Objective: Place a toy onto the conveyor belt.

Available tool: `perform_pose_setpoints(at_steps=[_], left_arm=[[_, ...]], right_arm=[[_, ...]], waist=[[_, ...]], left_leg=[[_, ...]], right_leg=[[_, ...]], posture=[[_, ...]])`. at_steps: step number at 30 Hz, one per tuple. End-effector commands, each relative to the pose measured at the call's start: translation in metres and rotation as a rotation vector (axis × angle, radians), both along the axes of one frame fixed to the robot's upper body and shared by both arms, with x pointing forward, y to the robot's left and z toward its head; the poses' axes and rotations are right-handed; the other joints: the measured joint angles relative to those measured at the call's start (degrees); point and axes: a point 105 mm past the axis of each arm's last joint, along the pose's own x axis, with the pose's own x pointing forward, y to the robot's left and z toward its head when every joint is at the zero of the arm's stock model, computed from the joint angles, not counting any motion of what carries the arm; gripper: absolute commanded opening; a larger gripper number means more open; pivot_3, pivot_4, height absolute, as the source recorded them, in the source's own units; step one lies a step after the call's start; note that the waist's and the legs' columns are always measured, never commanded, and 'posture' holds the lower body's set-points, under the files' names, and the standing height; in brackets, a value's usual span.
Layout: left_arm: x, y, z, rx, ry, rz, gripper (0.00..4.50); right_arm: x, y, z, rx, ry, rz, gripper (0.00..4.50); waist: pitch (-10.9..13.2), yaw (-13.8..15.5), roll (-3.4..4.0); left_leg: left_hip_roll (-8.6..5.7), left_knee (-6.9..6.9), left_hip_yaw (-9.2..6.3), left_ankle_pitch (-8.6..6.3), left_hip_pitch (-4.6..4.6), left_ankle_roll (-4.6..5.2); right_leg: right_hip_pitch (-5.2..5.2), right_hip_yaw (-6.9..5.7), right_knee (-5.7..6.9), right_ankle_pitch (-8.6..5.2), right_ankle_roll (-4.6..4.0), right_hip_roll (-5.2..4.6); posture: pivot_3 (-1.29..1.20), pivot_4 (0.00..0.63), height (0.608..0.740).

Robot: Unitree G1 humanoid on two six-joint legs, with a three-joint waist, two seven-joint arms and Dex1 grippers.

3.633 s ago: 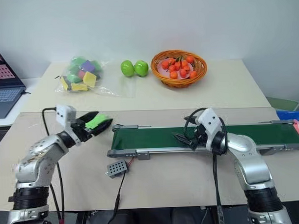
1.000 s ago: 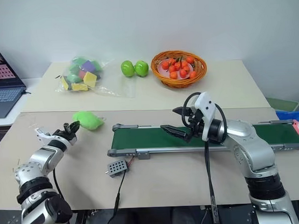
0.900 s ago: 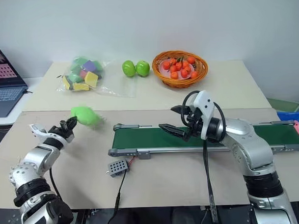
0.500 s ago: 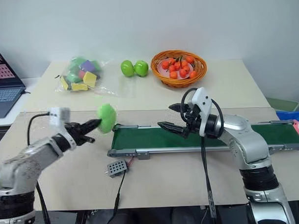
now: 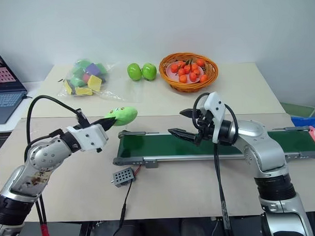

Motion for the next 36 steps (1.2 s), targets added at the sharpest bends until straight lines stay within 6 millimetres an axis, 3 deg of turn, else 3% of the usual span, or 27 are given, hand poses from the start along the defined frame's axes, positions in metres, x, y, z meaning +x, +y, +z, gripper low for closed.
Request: perform_pose_setpoints(at_steps=[1, 8, 16, 20, 25, 28, 31, 36], left_arm=[[-0.007, -0.01, 0.004, 0.159, -0.201, -0.091, 0.06], [-0.017, -0.02, -0.011, 0.227, -0.298, -0.203, 0.06], [-0.025, -0.028, -0.04, 0.202, -0.226, -0.293, 0.06], [-0.028, -0.023, -0.068, 0.249, -0.185, -0.329, 0.06], [-0.024, -0.016, -0.084, 0.268, -0.148, -0.332, 0.06], [-0.024, -0.014, -0.086, 0.263, -0.136, -0.342, 0.87], [-0.023, -0.012, -0.085, 0.255, -0.133, -0.342, 1.98], [-0.023, -0.007, -0.064, 0.183, -0.157, -0.318, 3.79]], right_arm=[[-0.004, -0.003, 0.016, 0.008, -0.063, 0.012, 4.5], [-0.009, -0.008, 0.019, -0.02, -0.057, 0.042, 4.5], [-0.014, -0.01, 0.018, -0.022, -0.061, 0.031, 4.5], [-0.015, -0.014, 0.018, -0.023, -0.064, 0.012, 4.5], [-0.016, -0.021, 0.019, -0.026, -0.072, -0.015, 4.5], [-0.017, -0.022, 0.019, -0.027, -0.072, -0.022, 4.5], [-0.017, -0.022, 0.018, -0.027, -0.073, -0.024, 4.5], [-0.017, -0.021, 0.019, -0.028, -0.074, -0.025, 4.5]], waist=[[0.0, 0.0, 0.0], [0.0, 0.1, 0.01], [0.0, 0.1, 0.01], [0.0, 0.1, 0.01], [0.0, 0.1, 0.01], [0.0, 0.1, 0.02], [0.0, 0.0, 0.05], [0.0, -0.1, 0.06]], left_leg=[[0.01, 0.0, 0.0, 0.0, 0.0, 0.0], [0.04, 0.0, 0.01, -0.01, -0.02, 0.02], [0.06, 0.0, 0.03, -0.02, -0.01, 0.03], [0.05, 0.01, 0.04, -0.02, 0.0, 0.03], [0.05, 0.01, 0.04, -0.02, 0.02, 0.03], [0.06, 0.01, 0.04, -0.02, 0.03, 0.03], [0.06, 0.02, 0.05, -0.02, 0.06, 0.03], [0.08, 0.01, 0.06, -0.02, 0.09, 0.03]], right_leg=[[0.0, 0.0, 0.01, 0.0, 0.0, 0.0], [0.0, -0.03, 0.07, 0.0, 0.01, 0.0], [0.0, -0.03, 0.12, 0.01, 0.02, 0.0], [0.01, -0.03, 0.12, 0.01, 0.03, 0.0], [0.02, -0.04, 0.13, 0.01, 0.03, 0.0], [0.02, -0.05, 0.13, 0.01, 0.03, 0.0], [0.05, -0.04, 0.13, 0.01, 0.03, 0.0], [0.06, -0.04, 0.14, 0.01, 0.03, 0.0]], posture=[[0.0, 0.15, 0.738], [0.0, 0.15, 0.738], [0.0, 0.15, 0.738], [0.0, 0.15, 0.738], [0.0, 0.15, 0.738], [0.0, 0.15, 0.738], [0.0, 0.15, 0.738], [0.0, 0.15, 0.738]])
